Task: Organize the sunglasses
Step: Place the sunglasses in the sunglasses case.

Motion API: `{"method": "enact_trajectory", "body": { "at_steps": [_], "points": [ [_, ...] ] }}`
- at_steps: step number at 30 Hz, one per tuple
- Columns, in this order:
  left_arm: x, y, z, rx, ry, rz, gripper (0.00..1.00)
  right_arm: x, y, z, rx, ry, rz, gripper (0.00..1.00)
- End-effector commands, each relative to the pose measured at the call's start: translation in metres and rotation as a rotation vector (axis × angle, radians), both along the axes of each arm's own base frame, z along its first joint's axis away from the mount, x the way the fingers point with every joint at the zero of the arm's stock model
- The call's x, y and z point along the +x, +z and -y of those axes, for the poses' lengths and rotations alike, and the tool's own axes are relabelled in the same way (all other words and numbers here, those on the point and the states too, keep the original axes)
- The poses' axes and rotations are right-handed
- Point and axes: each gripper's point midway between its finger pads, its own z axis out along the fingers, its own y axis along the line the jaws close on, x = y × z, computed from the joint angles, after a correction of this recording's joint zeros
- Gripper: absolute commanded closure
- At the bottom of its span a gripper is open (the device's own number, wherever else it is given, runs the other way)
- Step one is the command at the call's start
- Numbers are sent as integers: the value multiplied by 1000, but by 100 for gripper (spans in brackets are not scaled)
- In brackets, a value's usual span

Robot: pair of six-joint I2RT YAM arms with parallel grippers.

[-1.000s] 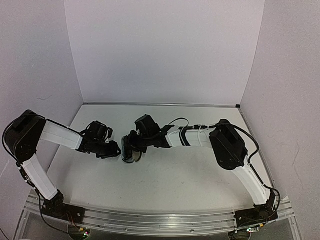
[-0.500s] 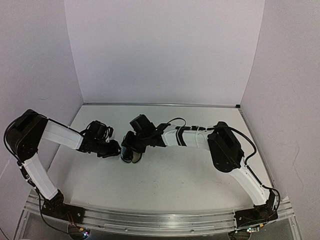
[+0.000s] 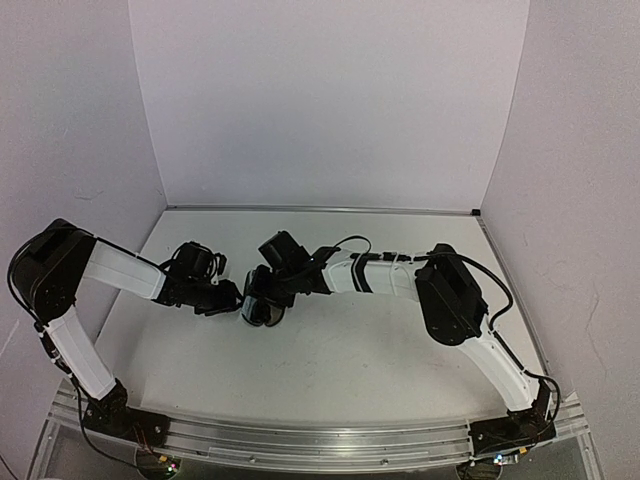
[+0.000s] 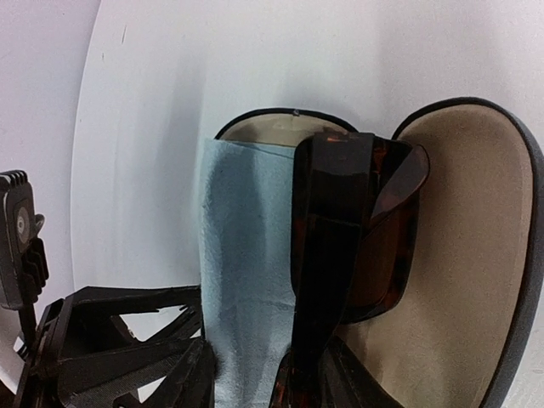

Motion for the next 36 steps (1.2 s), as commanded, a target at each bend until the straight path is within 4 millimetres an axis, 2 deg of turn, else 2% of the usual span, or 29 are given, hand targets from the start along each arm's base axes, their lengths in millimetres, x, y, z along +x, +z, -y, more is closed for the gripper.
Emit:
{"method": "enact_trajectory", "body": {
  "at_steps": [1, 6, 23, 36],
  "points": [
    [-2, 5, -1, -13, -10, 14, 55, 3, 30, -1, 13, -5, 60, 55],
    [-1, 7, 0, -17, -10, 18, 55, 3, 31, -1, 13, -3, 61, 52],
    [-1, 6, 0, -13, -11, 8, 55, 7, 64, -5, 56, 16, 131, 47],
    [-1, 9, -6, 1, 4, 10, 55, 9, 75, -2, 53, 17, 160, 45]
  ]
}}
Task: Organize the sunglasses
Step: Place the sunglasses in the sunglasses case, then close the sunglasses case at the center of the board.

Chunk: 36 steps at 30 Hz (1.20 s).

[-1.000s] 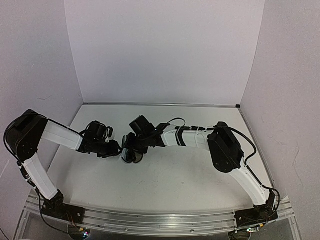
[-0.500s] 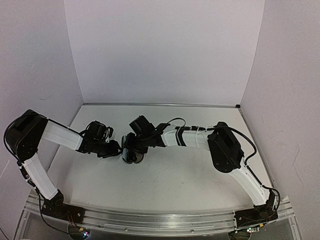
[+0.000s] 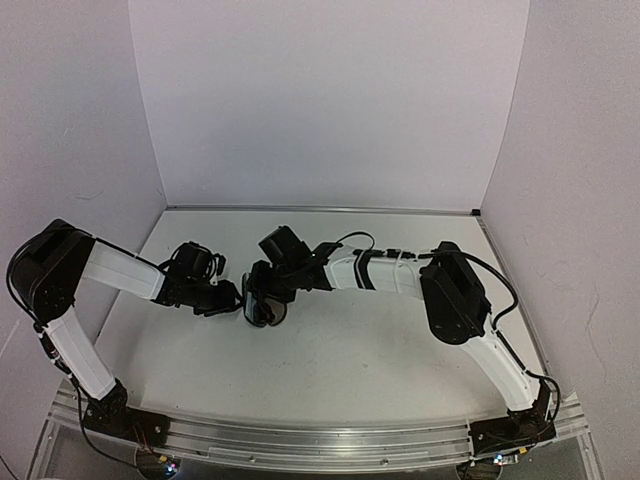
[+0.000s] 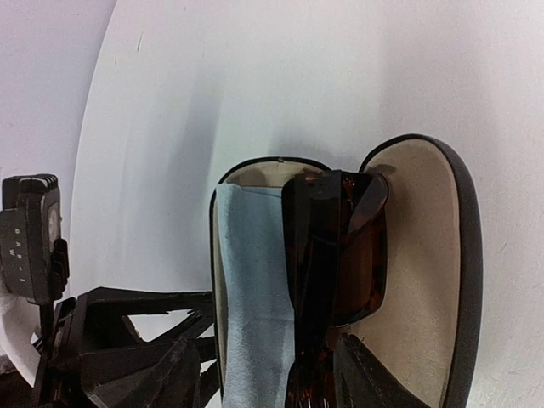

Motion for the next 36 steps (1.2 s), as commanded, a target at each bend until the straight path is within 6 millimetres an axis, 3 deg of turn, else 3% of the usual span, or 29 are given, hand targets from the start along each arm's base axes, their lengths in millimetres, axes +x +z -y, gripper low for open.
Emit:
{"method": "enact_trajectory", "body": {
  "at_steps": [1, 11, 20, 25, 36],
  "points": [
    [-1, 8, -4, 5, 3, 11, 56, 3, 61, -6, 79, 3, 90, 45],
    [-2, 4, -4, 5, 2, 2, 55, 9, 75, 5, 28, -7, 160, 44],
    [-1, 3, -3, 0, -4, -3, 55, 12, 93, 23, -39, -6, 234, 33],
    [-1, 3, -2, -1, -4, -4, 55, 12, 83, 30, -74, -1, 221, 23],
    [1, 5, -1, -4, -5, 1, 55, 15, 48, 41, -98, 11, 160, 22]
  ]
}}
